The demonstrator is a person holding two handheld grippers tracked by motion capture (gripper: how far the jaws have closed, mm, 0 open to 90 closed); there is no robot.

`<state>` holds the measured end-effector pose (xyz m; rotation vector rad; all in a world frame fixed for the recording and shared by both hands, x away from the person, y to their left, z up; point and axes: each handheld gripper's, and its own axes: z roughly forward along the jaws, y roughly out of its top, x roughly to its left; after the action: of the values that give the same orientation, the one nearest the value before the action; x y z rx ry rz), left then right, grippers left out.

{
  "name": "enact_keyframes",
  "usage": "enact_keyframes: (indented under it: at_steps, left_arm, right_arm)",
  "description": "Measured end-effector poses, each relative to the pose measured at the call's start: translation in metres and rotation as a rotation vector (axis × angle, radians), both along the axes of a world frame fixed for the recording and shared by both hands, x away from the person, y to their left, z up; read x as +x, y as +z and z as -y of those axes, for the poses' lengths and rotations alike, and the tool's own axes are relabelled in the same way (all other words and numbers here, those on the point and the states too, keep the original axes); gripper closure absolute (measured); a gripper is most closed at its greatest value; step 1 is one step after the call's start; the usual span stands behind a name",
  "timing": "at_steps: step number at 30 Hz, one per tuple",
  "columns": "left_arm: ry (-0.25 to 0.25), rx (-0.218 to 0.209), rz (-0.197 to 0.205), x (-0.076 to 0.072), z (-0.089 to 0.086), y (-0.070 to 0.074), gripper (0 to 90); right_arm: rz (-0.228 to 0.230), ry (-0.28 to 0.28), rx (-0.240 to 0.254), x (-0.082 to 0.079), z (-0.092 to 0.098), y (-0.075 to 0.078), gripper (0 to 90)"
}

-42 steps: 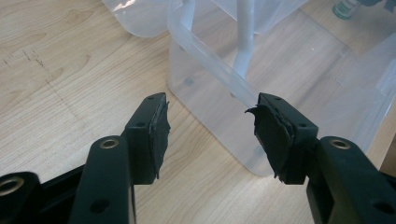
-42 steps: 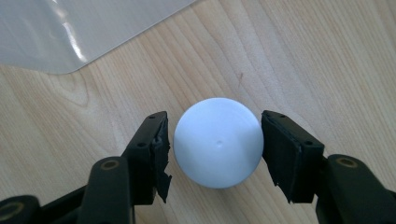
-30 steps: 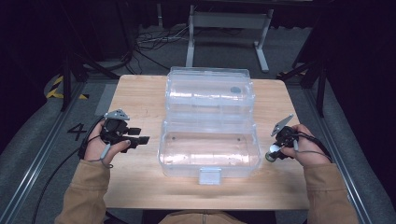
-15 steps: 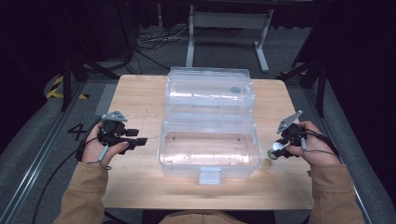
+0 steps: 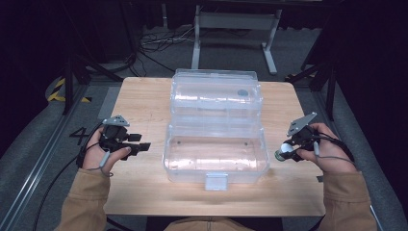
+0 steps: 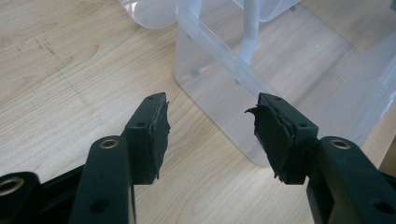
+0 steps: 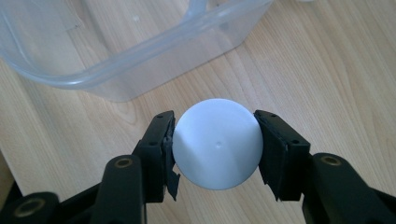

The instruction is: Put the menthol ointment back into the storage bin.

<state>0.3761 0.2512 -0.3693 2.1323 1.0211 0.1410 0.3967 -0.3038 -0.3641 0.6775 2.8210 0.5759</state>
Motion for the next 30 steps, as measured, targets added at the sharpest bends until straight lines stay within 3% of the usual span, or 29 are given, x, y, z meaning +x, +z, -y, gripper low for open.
enact_keyframes:
  at_steps: [4,16,30]
  left_arm:
    - [-0.003,0.002,0.0,0.0,0.0,0.0,45.3]
    - [-0.003,0.005,-0.004,0.001,0.0,-0.001,45.3]
    - [-0.007,0.015,-0.007,0.0,0.002,-0.001,45.0]
  right_arm:
    - [-0.008,0.008,0.049,-0.006,0.001,0.007,50.2]
    - [0.021,0.043,0.065,-0.019,0.0,0.024,50.3]
    - [0.02,0.1,0.001,-0.018,-0.014,0.04,50.3]
